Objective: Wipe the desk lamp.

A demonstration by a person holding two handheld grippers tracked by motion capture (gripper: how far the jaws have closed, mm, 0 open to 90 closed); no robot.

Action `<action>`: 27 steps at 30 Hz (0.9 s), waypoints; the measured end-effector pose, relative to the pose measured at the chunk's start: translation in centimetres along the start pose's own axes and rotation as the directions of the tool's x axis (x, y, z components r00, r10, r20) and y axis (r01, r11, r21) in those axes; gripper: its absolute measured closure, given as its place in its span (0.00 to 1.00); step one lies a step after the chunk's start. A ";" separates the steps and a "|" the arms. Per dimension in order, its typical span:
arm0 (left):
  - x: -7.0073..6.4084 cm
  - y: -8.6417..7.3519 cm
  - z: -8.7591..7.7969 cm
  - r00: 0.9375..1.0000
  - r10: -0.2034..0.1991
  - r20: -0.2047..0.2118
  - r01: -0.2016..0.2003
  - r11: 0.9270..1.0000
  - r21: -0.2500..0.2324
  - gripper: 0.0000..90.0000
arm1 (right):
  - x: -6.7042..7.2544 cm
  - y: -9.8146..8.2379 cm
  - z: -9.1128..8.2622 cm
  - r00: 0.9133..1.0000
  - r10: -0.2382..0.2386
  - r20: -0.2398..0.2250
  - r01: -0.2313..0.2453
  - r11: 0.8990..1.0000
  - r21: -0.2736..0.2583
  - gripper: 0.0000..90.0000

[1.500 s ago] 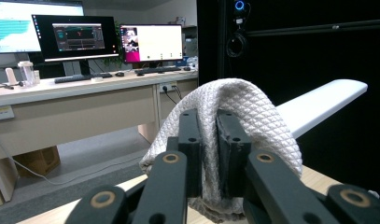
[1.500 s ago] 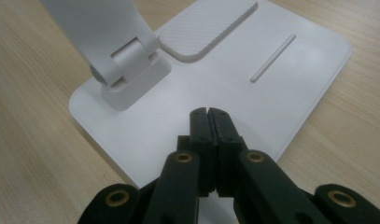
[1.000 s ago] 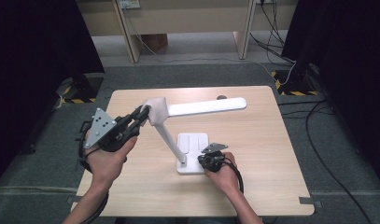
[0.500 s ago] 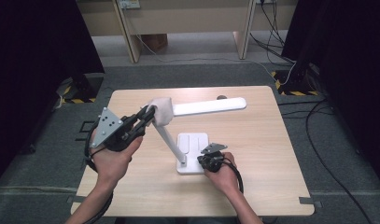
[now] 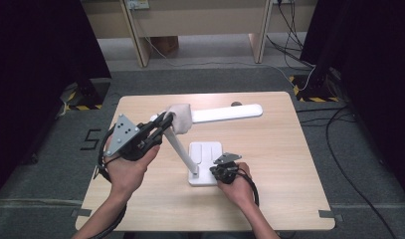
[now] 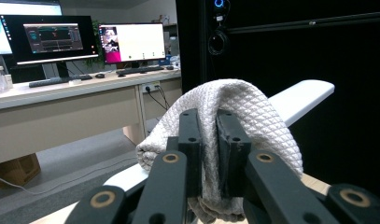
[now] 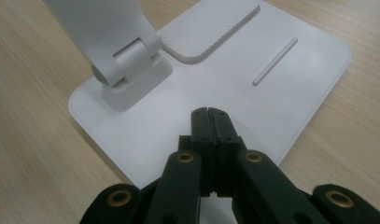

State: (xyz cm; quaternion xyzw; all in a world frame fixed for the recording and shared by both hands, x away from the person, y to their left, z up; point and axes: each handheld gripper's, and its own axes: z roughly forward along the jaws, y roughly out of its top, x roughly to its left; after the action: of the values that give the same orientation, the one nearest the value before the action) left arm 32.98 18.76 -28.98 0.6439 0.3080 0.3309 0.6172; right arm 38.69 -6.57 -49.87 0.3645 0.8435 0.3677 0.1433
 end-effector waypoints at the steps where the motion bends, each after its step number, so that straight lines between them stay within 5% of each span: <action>1: 0.0 0.0 0.0 1.000 0.002 0.000 -0.002 1.000 0.000 0.91 | 0.0 0.0 0.0 1.000 -0.007 0.003 0.007 1.000 -0.002 1.00; 27: -1.6 0.5 2.2 0.999 0.009 0.037 -0.009 1.000 0.013 0.91 | 0.0 -0.1 0.0 1.000 0.006 0.007 -0.006 1.000 -0.008 1.00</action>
State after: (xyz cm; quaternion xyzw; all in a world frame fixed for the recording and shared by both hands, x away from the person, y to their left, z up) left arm 33.79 16.11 -28.61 0.6554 0.2958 0.3197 0.6170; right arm 38.59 -6.61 -49.95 0.3675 0.8405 0.3701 0.1466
